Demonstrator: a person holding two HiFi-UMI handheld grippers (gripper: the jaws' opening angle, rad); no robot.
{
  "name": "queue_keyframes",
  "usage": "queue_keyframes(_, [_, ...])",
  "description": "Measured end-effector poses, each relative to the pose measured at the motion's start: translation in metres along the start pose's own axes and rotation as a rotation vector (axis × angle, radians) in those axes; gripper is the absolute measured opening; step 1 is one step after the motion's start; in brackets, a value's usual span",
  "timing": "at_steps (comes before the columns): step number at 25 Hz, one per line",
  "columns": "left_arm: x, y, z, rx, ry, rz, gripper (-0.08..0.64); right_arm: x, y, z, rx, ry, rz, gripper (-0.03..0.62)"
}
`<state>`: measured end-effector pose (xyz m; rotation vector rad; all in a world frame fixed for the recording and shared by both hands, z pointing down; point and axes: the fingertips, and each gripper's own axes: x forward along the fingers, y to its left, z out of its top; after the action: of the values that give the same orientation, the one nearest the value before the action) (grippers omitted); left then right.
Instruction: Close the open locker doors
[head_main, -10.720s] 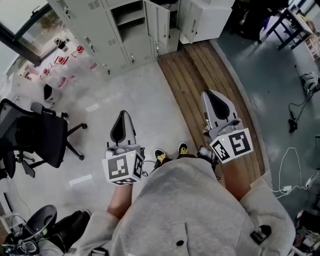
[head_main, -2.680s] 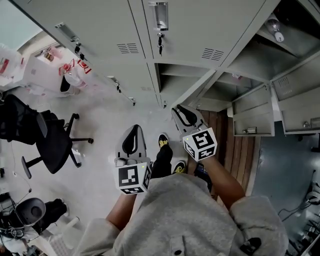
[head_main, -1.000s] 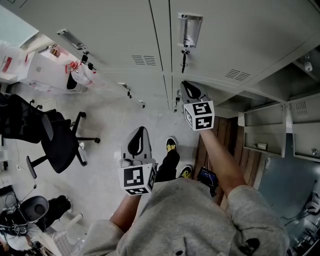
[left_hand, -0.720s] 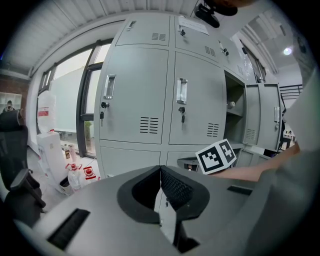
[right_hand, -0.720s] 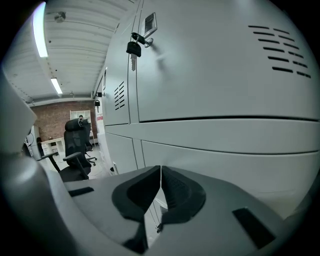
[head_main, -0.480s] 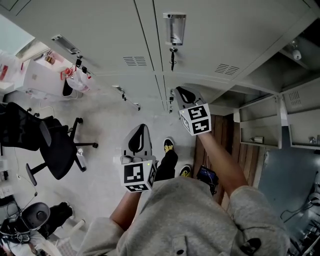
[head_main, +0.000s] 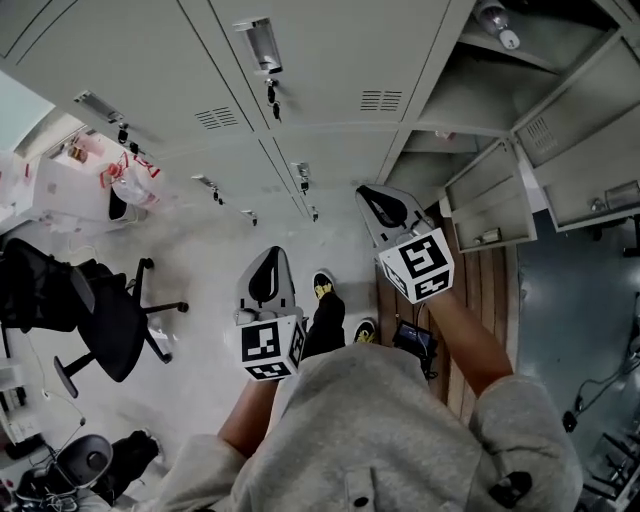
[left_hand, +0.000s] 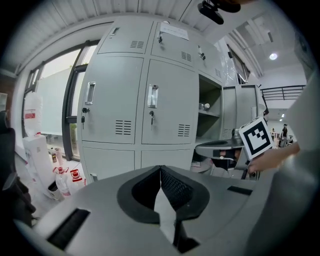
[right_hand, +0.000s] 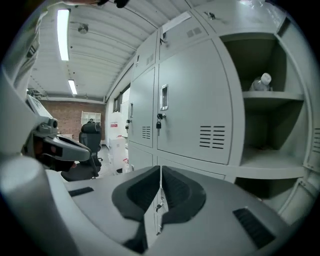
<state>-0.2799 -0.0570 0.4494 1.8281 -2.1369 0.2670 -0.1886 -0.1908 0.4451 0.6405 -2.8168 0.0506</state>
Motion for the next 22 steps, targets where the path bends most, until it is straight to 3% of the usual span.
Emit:
queue_keyframes(12, [-0.037,-0.092,-0.002,0.063,-0.034,-0.122,0.011,-0.203,-0.032,-0.017,0.043,-0.009,-0.234,0.035])
queue_keyframes(22, [-0.057,-0.169,-0.015,0.097,-0.043,-0.214,0.011,-0.314,-0.048,-0.042,0.064,-0.020,-0.391,0.037])
